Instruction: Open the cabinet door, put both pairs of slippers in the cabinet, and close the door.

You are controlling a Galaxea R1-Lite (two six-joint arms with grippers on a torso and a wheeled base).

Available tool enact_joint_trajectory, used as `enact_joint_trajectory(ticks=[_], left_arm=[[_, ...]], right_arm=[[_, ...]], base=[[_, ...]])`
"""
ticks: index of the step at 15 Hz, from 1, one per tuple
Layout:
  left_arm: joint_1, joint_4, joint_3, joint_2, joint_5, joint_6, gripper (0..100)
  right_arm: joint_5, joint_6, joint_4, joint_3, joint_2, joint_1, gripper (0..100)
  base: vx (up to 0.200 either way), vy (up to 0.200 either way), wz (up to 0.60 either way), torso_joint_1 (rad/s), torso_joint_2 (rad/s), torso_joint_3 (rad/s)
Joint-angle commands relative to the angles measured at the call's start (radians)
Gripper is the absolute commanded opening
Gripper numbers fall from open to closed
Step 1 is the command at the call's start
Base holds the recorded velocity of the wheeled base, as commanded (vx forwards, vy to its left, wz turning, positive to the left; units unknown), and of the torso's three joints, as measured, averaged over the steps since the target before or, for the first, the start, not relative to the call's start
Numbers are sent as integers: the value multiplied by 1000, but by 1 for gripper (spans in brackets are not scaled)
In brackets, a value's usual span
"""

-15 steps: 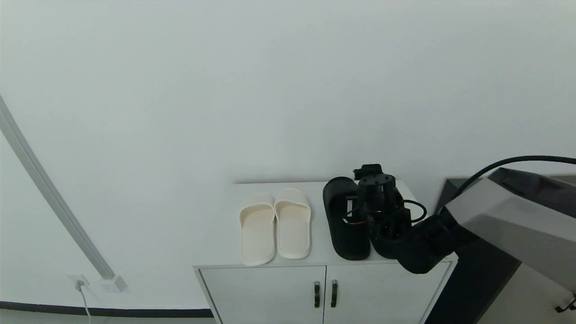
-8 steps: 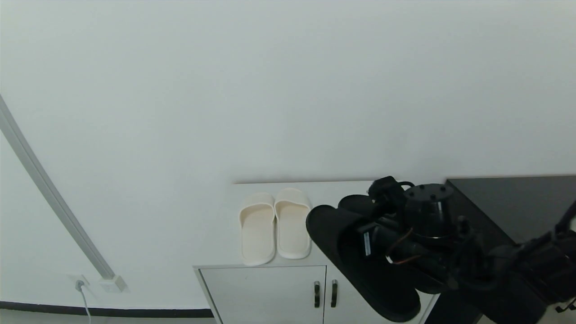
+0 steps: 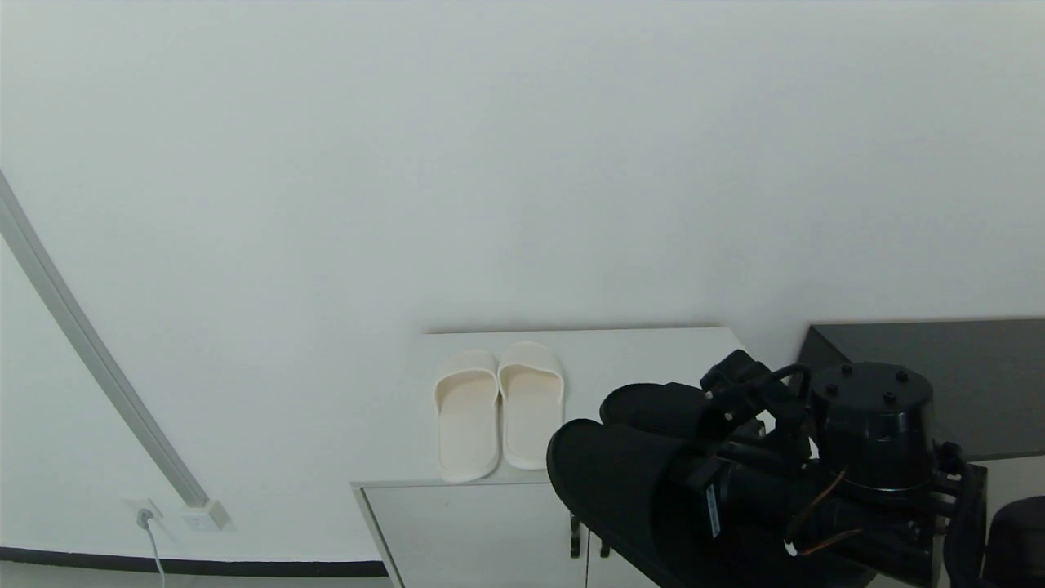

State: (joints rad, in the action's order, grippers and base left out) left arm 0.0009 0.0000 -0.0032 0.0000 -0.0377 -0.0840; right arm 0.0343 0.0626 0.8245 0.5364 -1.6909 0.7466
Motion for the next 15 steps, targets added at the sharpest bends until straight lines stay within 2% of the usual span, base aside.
enact_joint_trajectory(ticks=[1,5,15], left_arm=[[1,0,0,2,-1,0,0],[1,0,0,0,-1,0,0],[1,0,0,0,-1,-2,0]], right_arm=[[3,0,12,-19,23,0,0],[1,-3,21,-29,17,0,0],[4,-10,24,-46,26,14,0]], base=[[0,0,0,0,0,0],[-200,0,0,11,2,4],[0,0,0,0,0,0]])
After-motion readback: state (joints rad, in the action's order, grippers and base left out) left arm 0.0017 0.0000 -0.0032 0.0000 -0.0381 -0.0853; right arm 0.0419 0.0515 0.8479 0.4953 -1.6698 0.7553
